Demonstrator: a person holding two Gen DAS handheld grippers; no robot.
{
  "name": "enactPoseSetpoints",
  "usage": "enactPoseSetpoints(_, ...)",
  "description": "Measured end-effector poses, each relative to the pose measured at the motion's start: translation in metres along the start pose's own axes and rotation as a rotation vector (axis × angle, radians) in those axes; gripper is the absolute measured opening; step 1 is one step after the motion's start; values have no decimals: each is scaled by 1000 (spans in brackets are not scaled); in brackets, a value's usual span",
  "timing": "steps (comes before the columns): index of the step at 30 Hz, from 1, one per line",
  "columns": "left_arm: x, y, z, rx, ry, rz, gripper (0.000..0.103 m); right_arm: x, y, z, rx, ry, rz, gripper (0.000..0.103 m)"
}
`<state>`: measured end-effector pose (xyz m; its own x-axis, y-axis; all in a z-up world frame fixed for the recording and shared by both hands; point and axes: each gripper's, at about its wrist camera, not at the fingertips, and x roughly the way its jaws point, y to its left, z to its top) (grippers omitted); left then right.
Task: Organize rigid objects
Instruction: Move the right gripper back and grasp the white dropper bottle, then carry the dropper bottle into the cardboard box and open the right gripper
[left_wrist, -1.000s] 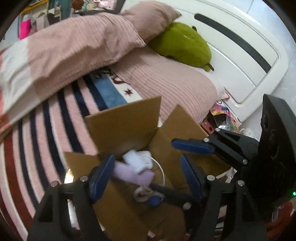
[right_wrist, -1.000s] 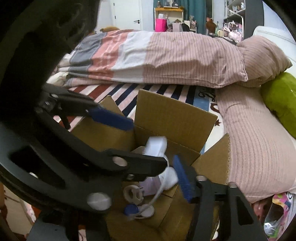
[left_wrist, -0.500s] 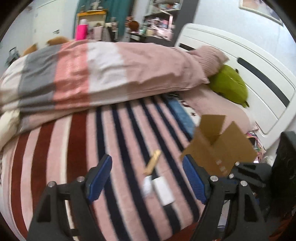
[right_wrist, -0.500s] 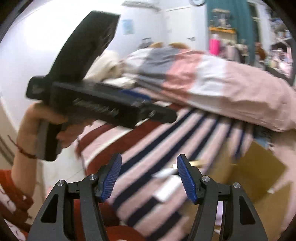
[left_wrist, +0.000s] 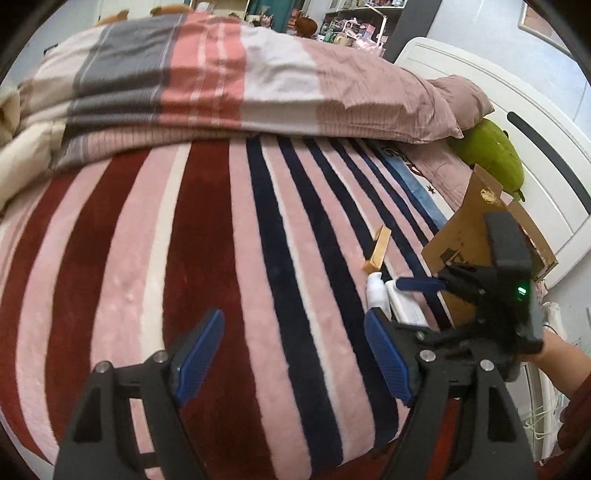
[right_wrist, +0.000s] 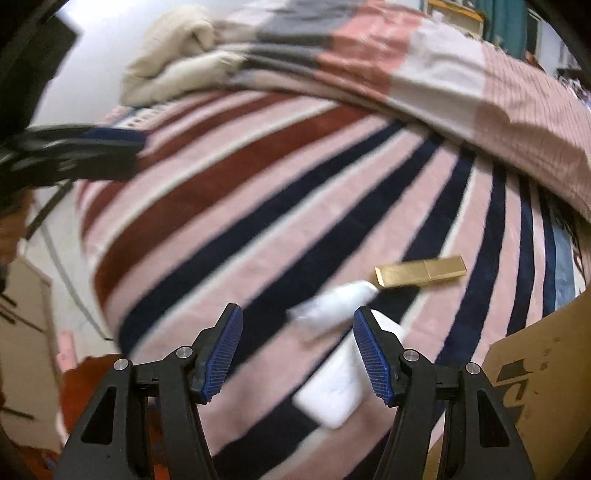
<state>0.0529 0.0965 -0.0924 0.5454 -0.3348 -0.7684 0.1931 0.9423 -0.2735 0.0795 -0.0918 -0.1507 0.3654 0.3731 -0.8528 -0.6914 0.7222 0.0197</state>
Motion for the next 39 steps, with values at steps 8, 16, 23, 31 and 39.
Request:
enactPoseSetpoints(8,15,-1,-3,-3,19,-28,76,26,-5,6,-31,22,-66,65)
enactPoseSetpoints(16,10,-5,-4,3,18,-30,76,38,-9,13,-27,58,-29,68)
enactPoseSetpoints(23,4,-7,-4,2,18,-25,76,33,3,6,-73,79,119,67)
enactPoseSetpoints(31,2,-11,-3,8,22,-30,76,30,16,-2,-115,70,106,47)
enactPoseSetpoints(39,-7,-49,12,46,23,-176,76,-21,33,8,-145,-70,117,47)
